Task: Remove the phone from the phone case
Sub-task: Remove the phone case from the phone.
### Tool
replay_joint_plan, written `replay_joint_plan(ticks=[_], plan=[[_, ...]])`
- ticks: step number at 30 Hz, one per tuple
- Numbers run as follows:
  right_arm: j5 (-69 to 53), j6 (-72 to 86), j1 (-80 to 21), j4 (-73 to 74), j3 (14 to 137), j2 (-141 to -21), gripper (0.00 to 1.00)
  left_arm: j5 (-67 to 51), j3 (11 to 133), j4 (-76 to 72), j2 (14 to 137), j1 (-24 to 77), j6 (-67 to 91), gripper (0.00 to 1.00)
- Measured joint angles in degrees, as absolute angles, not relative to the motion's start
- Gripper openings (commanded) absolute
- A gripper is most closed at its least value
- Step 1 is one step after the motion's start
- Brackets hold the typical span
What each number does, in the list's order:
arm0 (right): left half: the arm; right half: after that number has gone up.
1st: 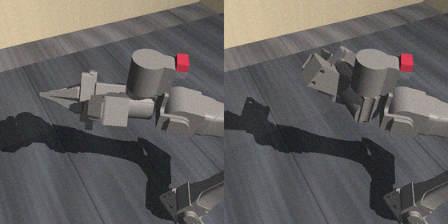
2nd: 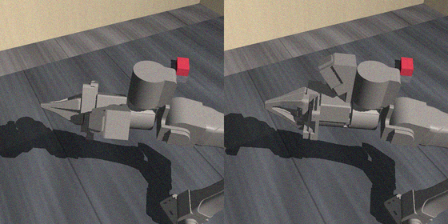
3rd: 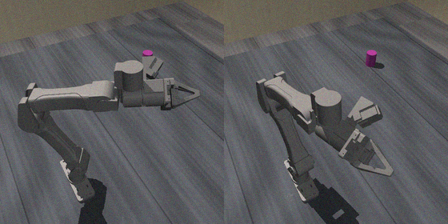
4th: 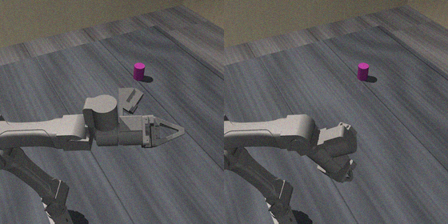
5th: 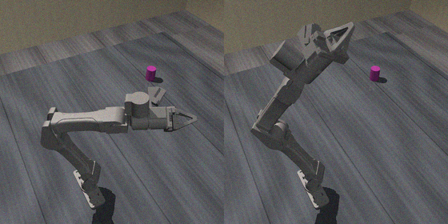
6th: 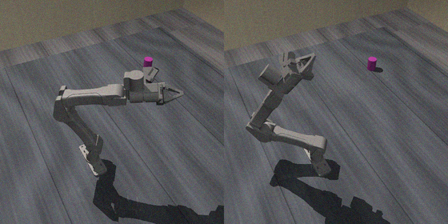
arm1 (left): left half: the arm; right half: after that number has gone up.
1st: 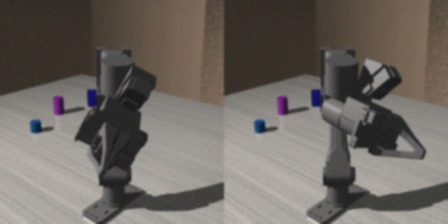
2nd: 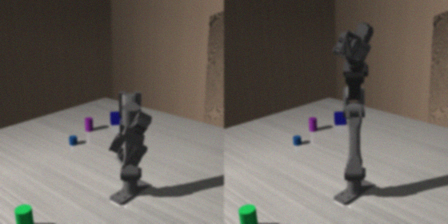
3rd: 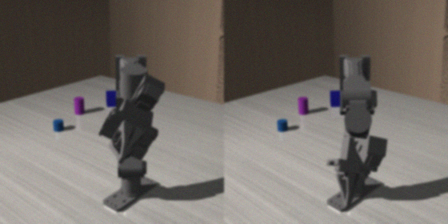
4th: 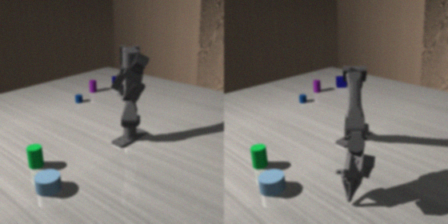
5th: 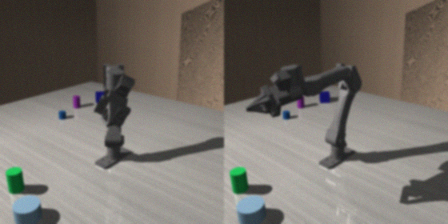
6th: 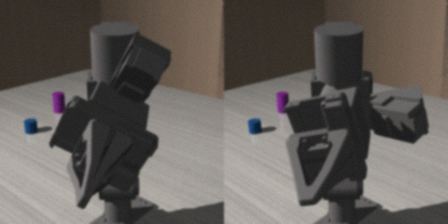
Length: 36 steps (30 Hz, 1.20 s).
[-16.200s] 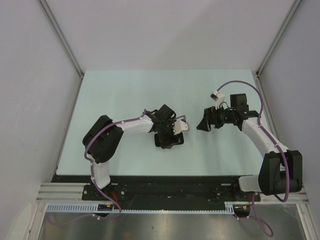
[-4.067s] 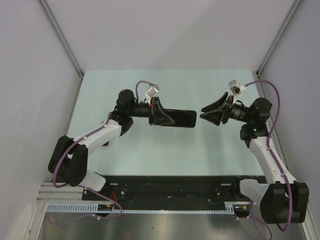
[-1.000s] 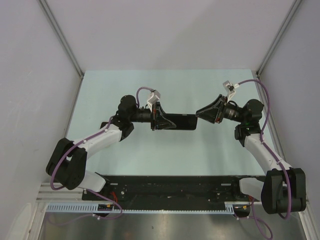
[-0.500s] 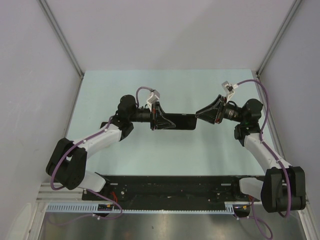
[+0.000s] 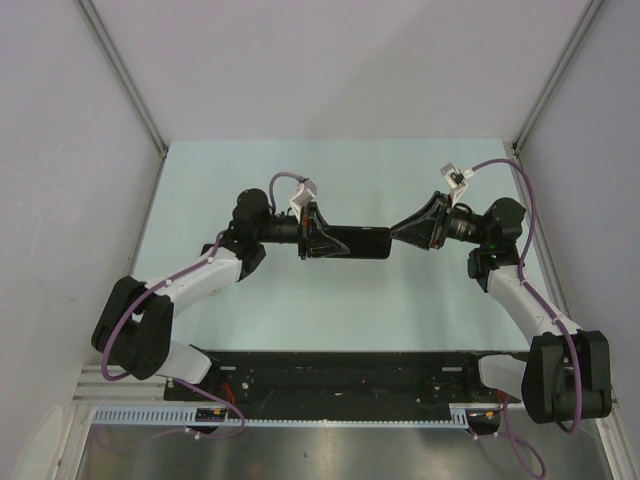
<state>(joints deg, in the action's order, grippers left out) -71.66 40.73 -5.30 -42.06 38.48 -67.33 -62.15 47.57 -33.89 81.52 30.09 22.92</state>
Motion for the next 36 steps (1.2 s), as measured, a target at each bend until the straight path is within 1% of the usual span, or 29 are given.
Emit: replay_joint_plan(ticks=[4,6,17,36], plan=[[-73.19,41.76,-5.41,-43.33,38.48,-67.61,0.25,-63.16,47.51,-34.04,81.52,30.22,22.90,0.00],[-74.00,42.41,-5.41,-44.05,38.48,-67.79,0.24,-63.46,47.27,-34.24,81.52,30.22,22.90,0.00],[-77.28,44.86,-5.41,-46.33,38.48,-68.03,0.24,-66.24,46.81,-35.27,81.52,30.22,22.44,0.00],[-80.29,46.70,-5.13,-49.21,38.48,-69.67,0.24,-67.81,46.39,-35.44,81.30,30.41,22.41,0.00]])
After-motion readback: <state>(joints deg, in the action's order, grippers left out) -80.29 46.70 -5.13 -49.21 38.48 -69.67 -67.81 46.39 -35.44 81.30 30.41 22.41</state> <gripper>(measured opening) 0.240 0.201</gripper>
